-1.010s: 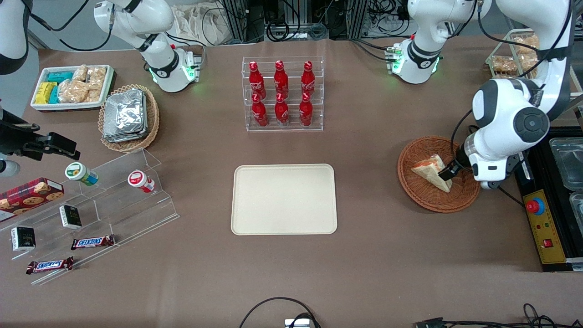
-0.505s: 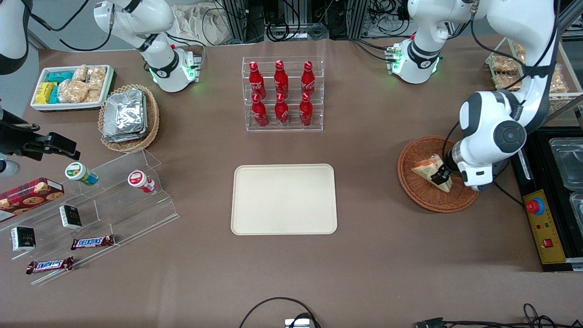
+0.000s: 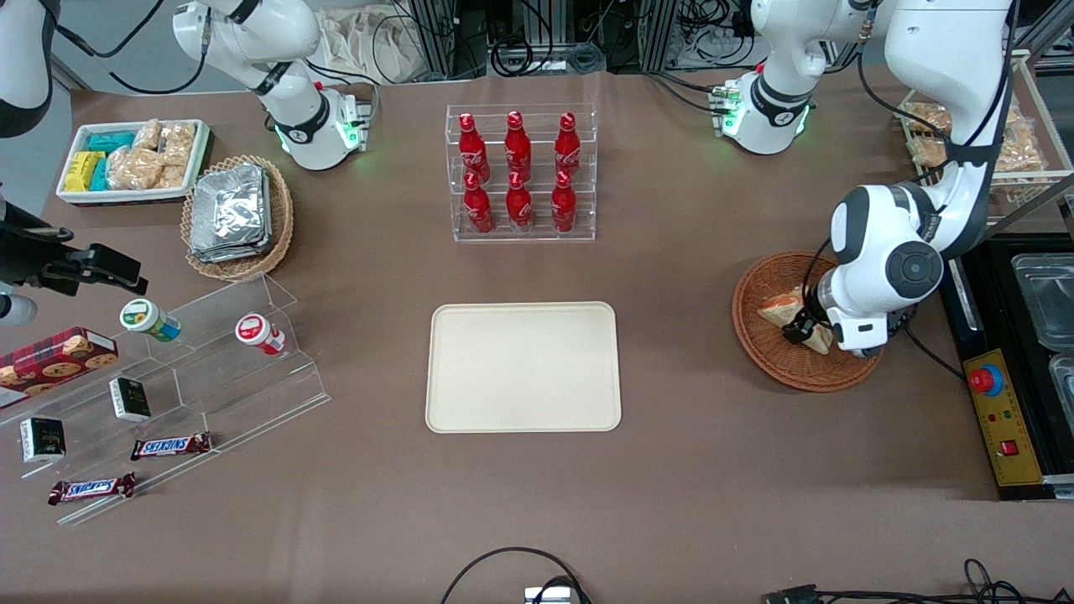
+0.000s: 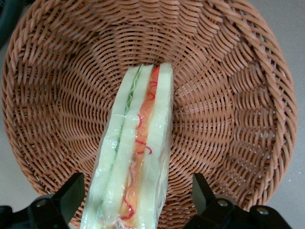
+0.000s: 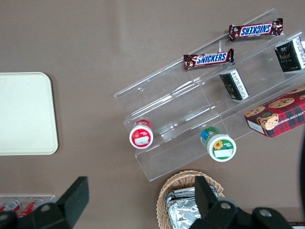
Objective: Place sandwich from basket to tray
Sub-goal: 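Lower the open left gripper around the sandwich and close on it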
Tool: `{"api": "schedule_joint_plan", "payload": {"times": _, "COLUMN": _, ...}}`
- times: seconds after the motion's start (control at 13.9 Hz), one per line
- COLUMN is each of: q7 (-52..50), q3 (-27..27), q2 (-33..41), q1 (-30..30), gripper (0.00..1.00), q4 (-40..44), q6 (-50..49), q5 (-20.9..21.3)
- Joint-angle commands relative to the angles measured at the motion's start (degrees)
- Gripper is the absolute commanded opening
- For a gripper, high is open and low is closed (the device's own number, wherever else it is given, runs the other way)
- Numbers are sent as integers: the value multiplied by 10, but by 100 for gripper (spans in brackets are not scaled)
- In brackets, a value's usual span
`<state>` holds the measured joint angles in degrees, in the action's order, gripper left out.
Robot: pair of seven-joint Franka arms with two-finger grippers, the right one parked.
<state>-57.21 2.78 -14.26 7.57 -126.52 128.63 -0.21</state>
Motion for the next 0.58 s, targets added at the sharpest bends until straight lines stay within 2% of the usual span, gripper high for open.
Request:
{"api": "schedule_joint_plan", "payload": {"times": 0.0, "q7": -24, "q3": 3, "q2": -2, "q1": 6, "gripper": 51, "q4": 0, "q6": 13, "q5": -4}}
{"api": "schedule_joint_plan", "payload": {"times": 0.07, "q7": -30, "q3": 3, "q2": -2, "q1": 6, "gripper": 17, "q4": 0, "q6": 13, "q5": -1}}
{"api": "schedule_joint_plan", "payload": {"times": 0.14, "q7": -31, "q3": 3, "q2": 2, "q1": 6, "gripper": 0, "q4": 0, "q6": 10, "q5": 0}}
{"api": "schedule_joint_plan", "payload": {"times": 0.51, "q7": -22, "q3": 4, "q2": 18, "q1": 4, "gripper": 0, "q4": 36, "q6": -34, "q5": 1}}
